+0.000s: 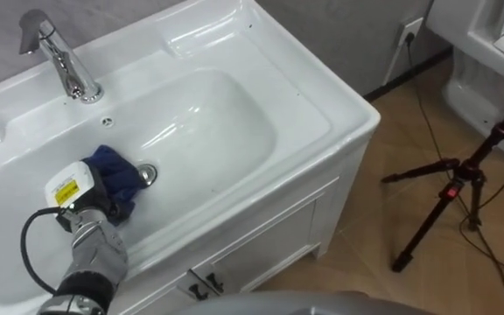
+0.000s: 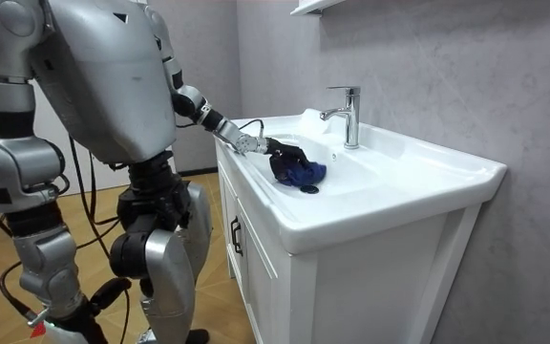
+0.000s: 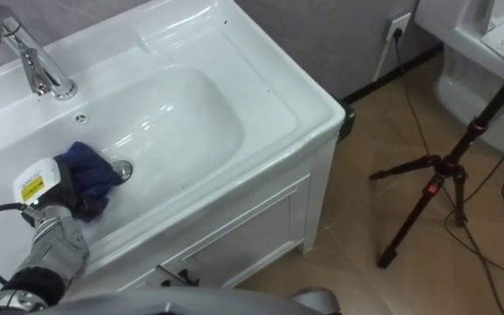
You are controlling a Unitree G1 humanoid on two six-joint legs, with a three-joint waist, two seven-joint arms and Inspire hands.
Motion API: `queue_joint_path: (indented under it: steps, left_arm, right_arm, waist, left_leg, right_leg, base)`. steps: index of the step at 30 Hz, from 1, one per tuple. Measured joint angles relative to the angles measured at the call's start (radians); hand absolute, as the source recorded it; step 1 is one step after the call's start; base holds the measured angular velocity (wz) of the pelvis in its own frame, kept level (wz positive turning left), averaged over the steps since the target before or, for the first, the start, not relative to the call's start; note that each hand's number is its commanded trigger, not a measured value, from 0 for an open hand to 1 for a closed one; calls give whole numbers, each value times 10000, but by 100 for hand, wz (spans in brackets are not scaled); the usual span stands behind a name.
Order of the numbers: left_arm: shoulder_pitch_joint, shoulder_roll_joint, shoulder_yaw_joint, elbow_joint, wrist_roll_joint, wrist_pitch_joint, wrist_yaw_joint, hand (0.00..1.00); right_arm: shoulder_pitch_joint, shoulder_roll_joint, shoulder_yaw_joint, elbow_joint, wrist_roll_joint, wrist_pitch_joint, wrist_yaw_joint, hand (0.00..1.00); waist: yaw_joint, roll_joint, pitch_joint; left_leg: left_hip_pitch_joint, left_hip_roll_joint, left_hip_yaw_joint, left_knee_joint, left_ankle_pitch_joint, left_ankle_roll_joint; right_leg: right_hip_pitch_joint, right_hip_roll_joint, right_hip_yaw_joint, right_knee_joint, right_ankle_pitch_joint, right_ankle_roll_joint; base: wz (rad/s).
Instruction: Wipe basin
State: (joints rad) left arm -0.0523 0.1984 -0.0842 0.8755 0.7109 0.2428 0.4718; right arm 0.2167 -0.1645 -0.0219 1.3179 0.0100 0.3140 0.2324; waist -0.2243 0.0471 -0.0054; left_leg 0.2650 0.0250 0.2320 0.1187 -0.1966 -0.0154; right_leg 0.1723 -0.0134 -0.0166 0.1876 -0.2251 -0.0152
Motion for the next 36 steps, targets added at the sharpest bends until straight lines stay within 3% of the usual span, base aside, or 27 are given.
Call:
queue_joint_path:
  steps: [7, 9, 17, 19, 22, 24, 27, 30, 36]
  left_arm:
    - [-334, -218, -171, 155, -236, 316, -39, 100]
    - [-427, -261, -205, 230, -767, 352, -39, 100]
    - [-742, -183, -562, 238, -2989, 686, -49, 100]
    - [-1055, -254, -1009, 168, -3413, 685, -200, 100]
    - [-1330, -351, -1717, -26, -4242, 608, -333, 100]
    - [-1737, -566, -2345, -286, -4883, 551, -456, 100]
    - [-2286, -790, -2559, -322, -5501, 547, -532, 100]
    - [-2349, -782, -2559, -457, -5776, 489, -686, 100]
    - [-2348, -713, -2558, -786, -5799, 296, -1346, 100]
  right_arm:
    - [-210, 0, -1, -83, -131, 147, 104, 0]
    - [-208, -6, -2, -80, -133, 153, 106, 0]
    - [-508, -71, 0, 157, -115, 286, 105, 0]
    - [-695, -162, 7, 210, -130, 331, 113, 0]
    - [-919, -189, 7, 345, -122, 365, 100, 0]
    - [-1087, -190, 15, 330, -91, 374, 100, 0]
    - [-1161, -184, 170, 291, -89, 390, 109, 0]
    - [-1200, -255, 586, 91, -70, 495, 110, 0]
    - [-1396, -285, 792, 1, -58, 335, 97, 0]
  waist:
    - [-367, 239, 86]
    - [-493, 320, 81]
    - [-1199, 452, 60]
    - [-1494, 583, 95]
    - [-1591, 571, 88]
    - [-1888, 599, 96]
    - [-2034, 606, 97]
    - [-2034, 608, 96]
    - [-2001, 602, 98]
  left_leg:
    - [-151, 0, 346, -1, 0, 1]
    - [-142, -1, 703, -6, 0, 1]
    - [-345, -17, 913, 4, -17, 30]
    - [-493, 3, 817, -22, -214, 352]
    - [-546, -55, 862, -4, -251, 425]
    - [-692, -86, 810, 85, -269, 493]
    - [-739, -110, 814, 92, -261, 516]
    - [-826, -148, 663, 109, -251, 548]
    - [-894, -224, 260, 163, -220, 597]
  right_leg:
    - [-369, 42, 369, 3, 203, 80]
    - [-478, 100, 537, 57, 256, 106]
    - [-778, 3, 634, 191, 379, 273]
    - [-901, -5, 421, 249, 423, 347]
    - [-975, -63, 435, 450, 423, 405]
    - [-991, -125, 382, 376, 475, 481]
    - [-1028, -148, 390, 358, 510, 505]
    - [-1045, -197, 306, 332, 516, 519]
    - [-895, -309, -135, 259, 492, 556]
  base:
    - [-17]
    - [-22]
    - [-3]
    - [25]
    - [-2]
    - [9]
    - [2]
    - [10]
    - [21]
